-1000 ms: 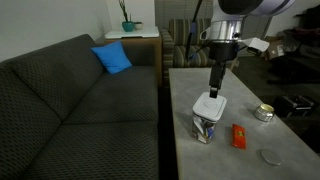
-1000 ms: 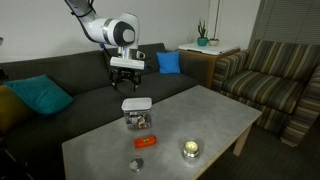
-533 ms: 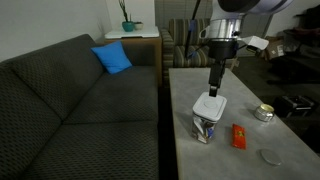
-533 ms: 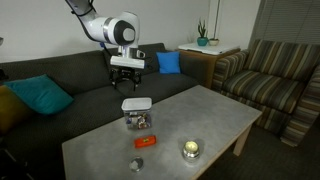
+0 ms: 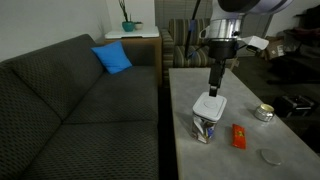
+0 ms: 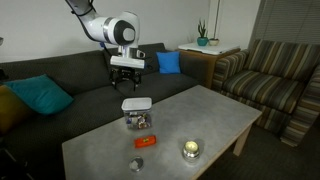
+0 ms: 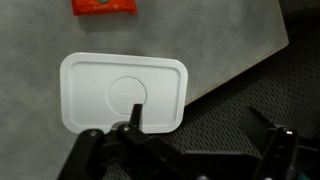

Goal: Remove the lid from bowl and place it on the table

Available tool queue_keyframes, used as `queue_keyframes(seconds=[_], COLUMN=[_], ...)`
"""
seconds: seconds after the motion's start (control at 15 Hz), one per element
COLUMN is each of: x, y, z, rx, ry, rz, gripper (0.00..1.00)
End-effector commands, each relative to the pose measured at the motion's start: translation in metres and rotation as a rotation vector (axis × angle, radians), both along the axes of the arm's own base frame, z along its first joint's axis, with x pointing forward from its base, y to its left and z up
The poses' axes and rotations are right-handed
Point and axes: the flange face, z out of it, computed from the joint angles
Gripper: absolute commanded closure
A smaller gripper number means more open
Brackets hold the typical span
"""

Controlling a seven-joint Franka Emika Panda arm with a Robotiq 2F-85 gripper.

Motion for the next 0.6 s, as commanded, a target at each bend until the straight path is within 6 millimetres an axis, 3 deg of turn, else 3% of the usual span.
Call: queue_keyframes(seconds=[0.0, 0.4, 0.53], x=[0.001, 0.002, 0.006], y=[0.001, 0.0, -0.006], z=[-0.001, -0.006, -0.018], rx=[0.0, -0.002, -0.012], ry=[0.001, -0.006, -0.007], rz=[0.0, -0.002, 0.002], gripper=[0.0, 0.0, 0.0])
